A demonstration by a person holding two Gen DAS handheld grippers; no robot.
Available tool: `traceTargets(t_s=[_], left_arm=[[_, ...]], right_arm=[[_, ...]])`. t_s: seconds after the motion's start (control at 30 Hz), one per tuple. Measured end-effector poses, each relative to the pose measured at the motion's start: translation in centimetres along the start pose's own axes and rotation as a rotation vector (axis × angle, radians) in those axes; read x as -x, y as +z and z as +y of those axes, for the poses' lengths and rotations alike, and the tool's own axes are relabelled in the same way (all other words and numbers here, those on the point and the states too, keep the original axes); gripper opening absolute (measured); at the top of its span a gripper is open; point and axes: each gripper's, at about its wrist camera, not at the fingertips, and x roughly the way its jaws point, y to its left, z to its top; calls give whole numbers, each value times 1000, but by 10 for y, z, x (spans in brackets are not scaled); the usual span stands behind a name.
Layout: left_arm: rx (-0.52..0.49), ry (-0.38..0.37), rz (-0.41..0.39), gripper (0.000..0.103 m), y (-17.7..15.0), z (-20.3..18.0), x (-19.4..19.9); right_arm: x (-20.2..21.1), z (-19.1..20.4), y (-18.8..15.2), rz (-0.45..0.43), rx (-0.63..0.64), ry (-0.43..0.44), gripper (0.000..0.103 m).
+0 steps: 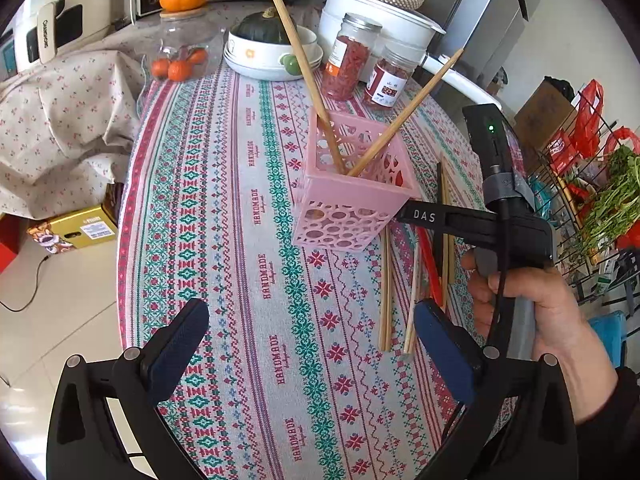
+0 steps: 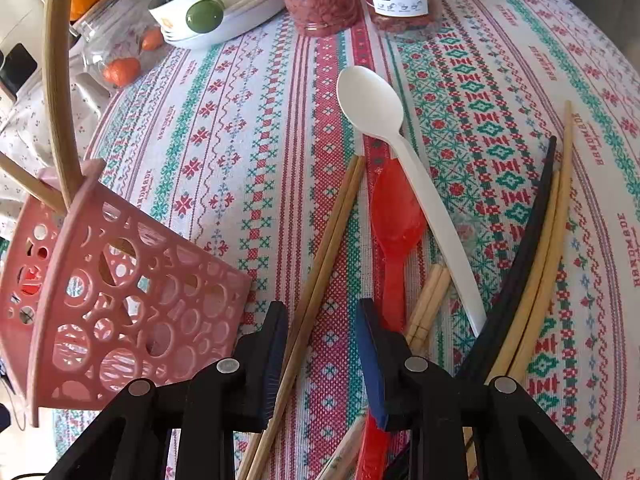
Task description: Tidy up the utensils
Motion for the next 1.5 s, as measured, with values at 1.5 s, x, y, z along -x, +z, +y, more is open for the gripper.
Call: traceTargets(t_s=[1.5], left_arm=[[-65, -68, -13, 94, 3, -75, -7]], right_arm=[[174, -47, -58, -145, 14, 145, 9]])
